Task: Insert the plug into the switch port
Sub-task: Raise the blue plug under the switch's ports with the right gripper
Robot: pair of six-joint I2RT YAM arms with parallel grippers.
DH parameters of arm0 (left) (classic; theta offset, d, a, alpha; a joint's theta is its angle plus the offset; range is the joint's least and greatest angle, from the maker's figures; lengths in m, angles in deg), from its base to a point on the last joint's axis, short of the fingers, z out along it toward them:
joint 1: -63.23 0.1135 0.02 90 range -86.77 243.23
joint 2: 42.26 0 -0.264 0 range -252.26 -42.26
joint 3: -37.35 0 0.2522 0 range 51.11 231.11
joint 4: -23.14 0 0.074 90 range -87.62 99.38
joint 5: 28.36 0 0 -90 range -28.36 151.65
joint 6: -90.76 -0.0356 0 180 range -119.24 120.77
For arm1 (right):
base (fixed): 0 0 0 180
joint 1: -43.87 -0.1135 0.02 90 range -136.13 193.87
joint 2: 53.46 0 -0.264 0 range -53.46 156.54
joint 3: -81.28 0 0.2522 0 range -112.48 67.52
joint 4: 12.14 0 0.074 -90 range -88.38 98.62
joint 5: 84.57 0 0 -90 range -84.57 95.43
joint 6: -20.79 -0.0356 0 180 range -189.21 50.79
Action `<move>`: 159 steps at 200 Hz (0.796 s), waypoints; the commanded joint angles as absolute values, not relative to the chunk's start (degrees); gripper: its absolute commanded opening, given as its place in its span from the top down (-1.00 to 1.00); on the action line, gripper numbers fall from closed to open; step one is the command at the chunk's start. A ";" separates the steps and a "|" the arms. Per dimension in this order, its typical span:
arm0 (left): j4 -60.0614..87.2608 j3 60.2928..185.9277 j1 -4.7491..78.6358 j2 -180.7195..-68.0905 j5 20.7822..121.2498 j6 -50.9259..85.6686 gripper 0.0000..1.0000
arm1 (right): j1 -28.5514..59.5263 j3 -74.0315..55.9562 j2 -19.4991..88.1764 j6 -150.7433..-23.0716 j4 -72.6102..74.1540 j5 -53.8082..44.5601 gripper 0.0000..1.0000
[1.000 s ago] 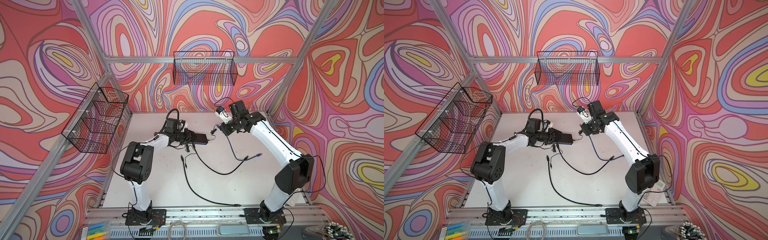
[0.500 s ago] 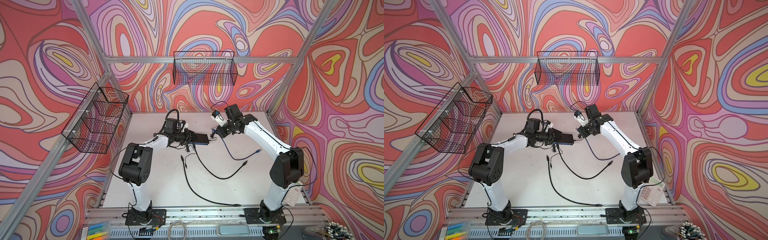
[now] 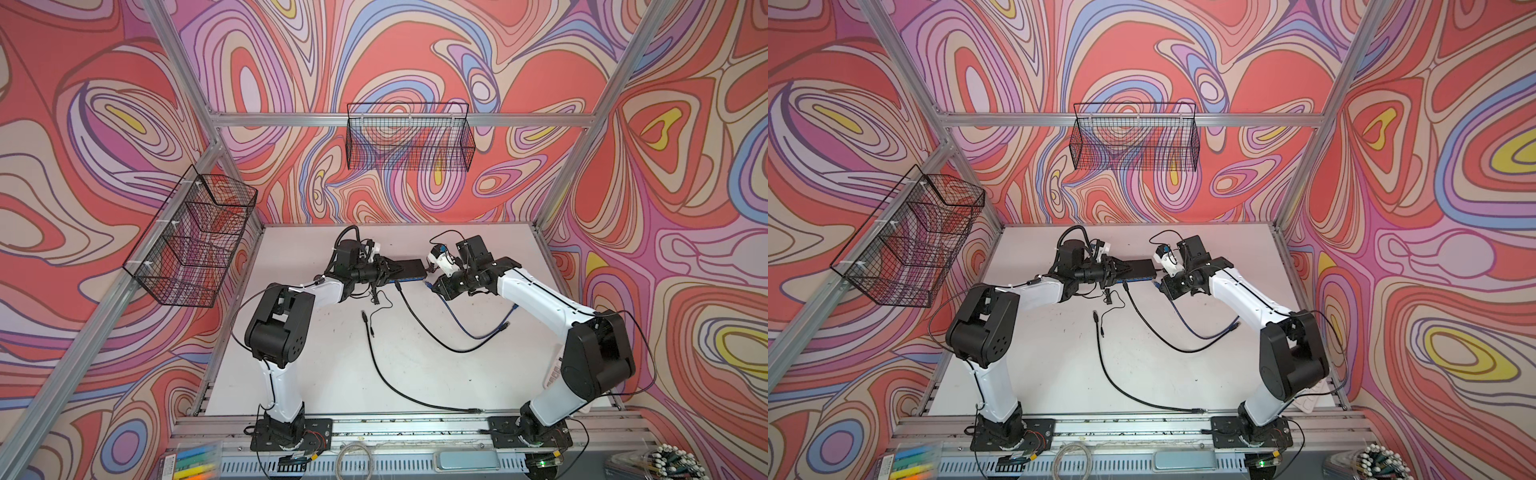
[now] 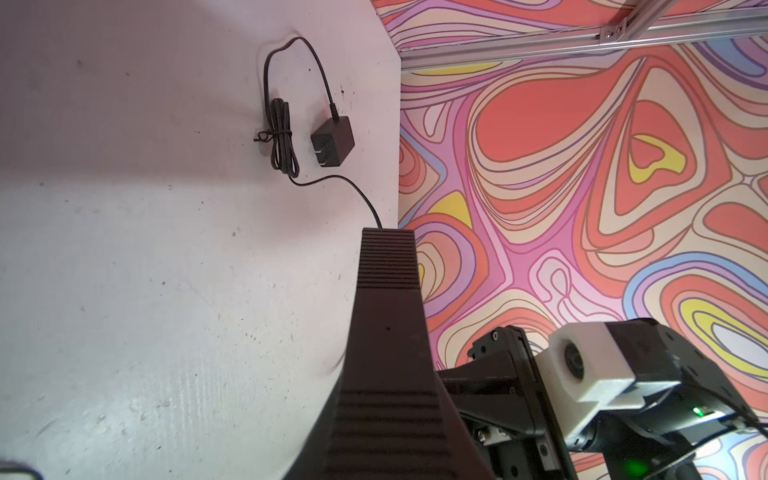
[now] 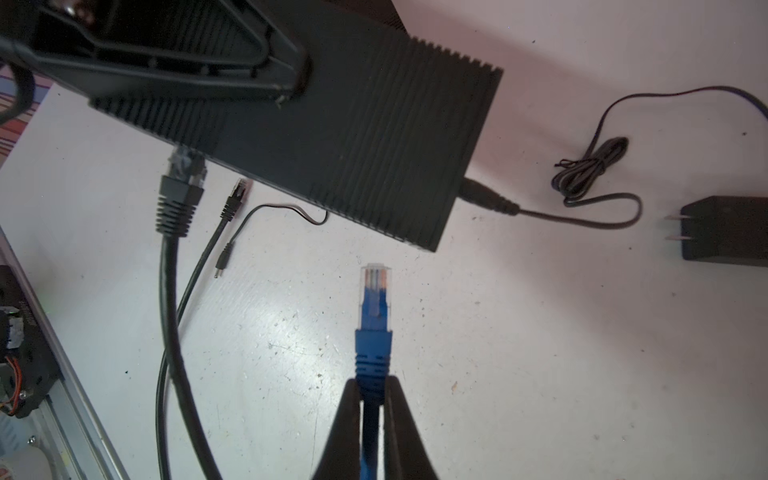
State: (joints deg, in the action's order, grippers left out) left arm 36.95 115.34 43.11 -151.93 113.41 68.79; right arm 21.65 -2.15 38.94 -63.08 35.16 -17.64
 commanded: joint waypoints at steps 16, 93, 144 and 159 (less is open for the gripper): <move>43.37 115.16 42.37 -153.29 111.13 71.63 0.90 | 20.94 2.91 35.39 -68.07 26.50 -20.77 1.00; 48.18 111.54 40.32 -152.63 103.91 76.04 0.90 | 19.02 4.94 34.84 -71.51 19.61 -18.22 1.00; 53.58 110.55 38.76 -153.85 101.43 79.61 0.90 | 17.94 4.76 35.67 -72.72 18.34 -17.87 1.00; 54.23 110.32 38.75 -154.13 101.24 80.19 0.90 | 17.69 4.83 35.83 -72.89 18.32 -17.62 1.00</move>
